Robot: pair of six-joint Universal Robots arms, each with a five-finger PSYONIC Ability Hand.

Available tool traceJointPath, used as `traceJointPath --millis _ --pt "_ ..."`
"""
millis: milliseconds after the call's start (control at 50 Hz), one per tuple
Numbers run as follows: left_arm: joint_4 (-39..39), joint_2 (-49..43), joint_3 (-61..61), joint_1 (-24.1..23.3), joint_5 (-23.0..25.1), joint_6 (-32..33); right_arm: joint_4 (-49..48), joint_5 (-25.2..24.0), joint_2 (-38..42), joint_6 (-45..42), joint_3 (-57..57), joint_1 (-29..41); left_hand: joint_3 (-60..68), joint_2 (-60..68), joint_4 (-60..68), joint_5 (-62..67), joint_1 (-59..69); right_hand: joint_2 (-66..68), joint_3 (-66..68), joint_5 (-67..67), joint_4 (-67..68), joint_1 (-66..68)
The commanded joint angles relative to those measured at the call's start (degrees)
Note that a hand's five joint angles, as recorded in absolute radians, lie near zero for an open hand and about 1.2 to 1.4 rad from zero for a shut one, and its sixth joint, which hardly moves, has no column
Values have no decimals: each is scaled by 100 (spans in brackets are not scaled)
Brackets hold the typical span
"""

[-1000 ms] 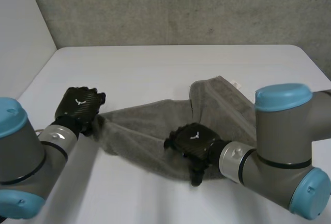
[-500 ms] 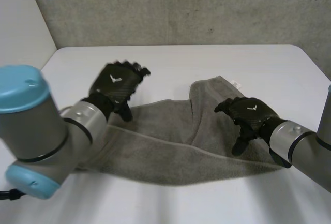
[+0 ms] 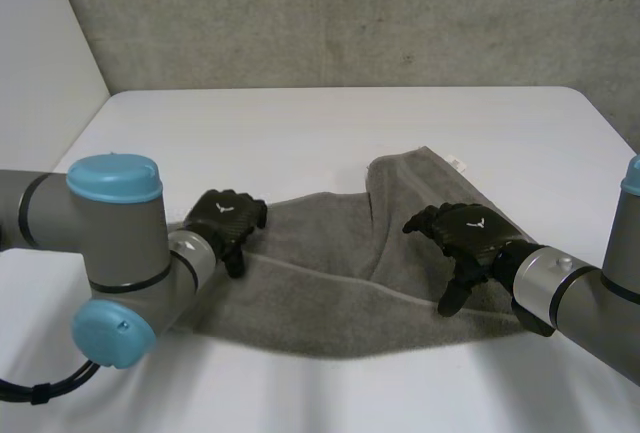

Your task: Fold the laundry

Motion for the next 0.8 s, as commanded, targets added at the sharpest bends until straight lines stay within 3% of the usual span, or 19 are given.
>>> traceJointPath --millis 20,340,620,680,720,780,800 --pt "-352 -154 168 -2 78 -1 -8 8 22 -5 -3 -8 845 836 835 844 845 -239 -145 -199 -253 -110" --pt "-493 -224 168 -2 52 17 1 26 128 -251 5 -8 1602 1593 1592 1601 1601 -273 -179 -233 -286 -144" --pt "-651 -224 195 51 34 333 1 17 172 -251 5 -8 1249 1240 1239 1248 1249 -273 -179 -233 -286 -144" --pt "-651 -224 186 51 8 333 1 26 172 -251 5 -8 1737 1728 1727 1736 1736 -273 -179 -233 -286 -144" --pt "-625 -172 142 51 -10 333 1 26 172 -251 -3 -8 3360 3351 3350 3359 3360 -273 -179 -233 -286 -144" --pt "-616 -119 124 51 -10 333 1 17 172 -251 -3 -8 4125 4116 4116 4124 4125 -273 -179 -233 -286 -144" --pt "-607 -41 124 51 -19 333 1 17 172 -260 -3 -8 4989 4980 4980 4988 4989 -273 -179 -233 -286 -144"
